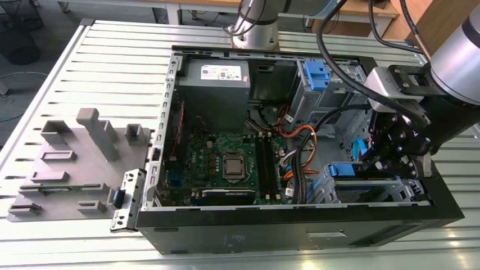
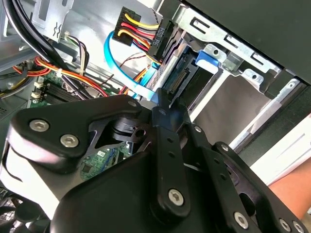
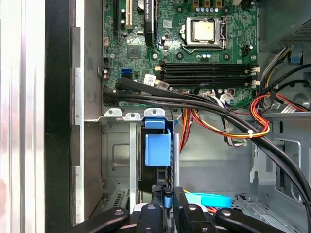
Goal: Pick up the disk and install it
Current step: 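Insert the first disk wire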
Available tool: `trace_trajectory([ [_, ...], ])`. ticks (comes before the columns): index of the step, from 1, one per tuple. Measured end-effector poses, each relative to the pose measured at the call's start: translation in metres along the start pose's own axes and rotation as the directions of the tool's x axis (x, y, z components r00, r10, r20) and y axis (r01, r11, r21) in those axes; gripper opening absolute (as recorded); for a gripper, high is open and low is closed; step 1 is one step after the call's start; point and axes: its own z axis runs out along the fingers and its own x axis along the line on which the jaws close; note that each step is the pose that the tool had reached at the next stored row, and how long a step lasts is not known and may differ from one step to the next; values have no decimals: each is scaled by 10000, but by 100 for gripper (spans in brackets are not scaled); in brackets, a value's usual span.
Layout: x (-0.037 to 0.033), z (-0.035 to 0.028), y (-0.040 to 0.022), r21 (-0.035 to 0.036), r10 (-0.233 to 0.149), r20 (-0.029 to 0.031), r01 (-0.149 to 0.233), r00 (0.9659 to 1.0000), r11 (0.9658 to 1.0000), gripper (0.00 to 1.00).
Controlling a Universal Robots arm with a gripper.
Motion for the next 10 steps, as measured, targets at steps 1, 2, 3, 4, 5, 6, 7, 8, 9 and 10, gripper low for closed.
trace_trajectory([
  [1,0,-1,0,0,0,-1,0,10000,10000,24],
  [2,0,-5,0,0,1,-2,-1,10000,10000,24],
  [3,-1,-17,1,0,1,-1,-1,10000,10000,24],
  [4,-1,-33,1,0,0,3,0,10000,10000,24],
  [5,-2,-54,1,0,1,3,-1,10000,10000,24],
  [6,-2,-76,2,0,1,1,-1,10000,10000,24],
  [7,-3,-99,2,0,1,1,-1,10000,10000,24],
  [8,-4,-120,2,0,1,1,-1,10000,10000,24],
  [9,-4,-143,3,0,1,0,-1,10000,10000,24],
  [10,-5,-159,3,0,0,0,0,10000,10000,24],
])
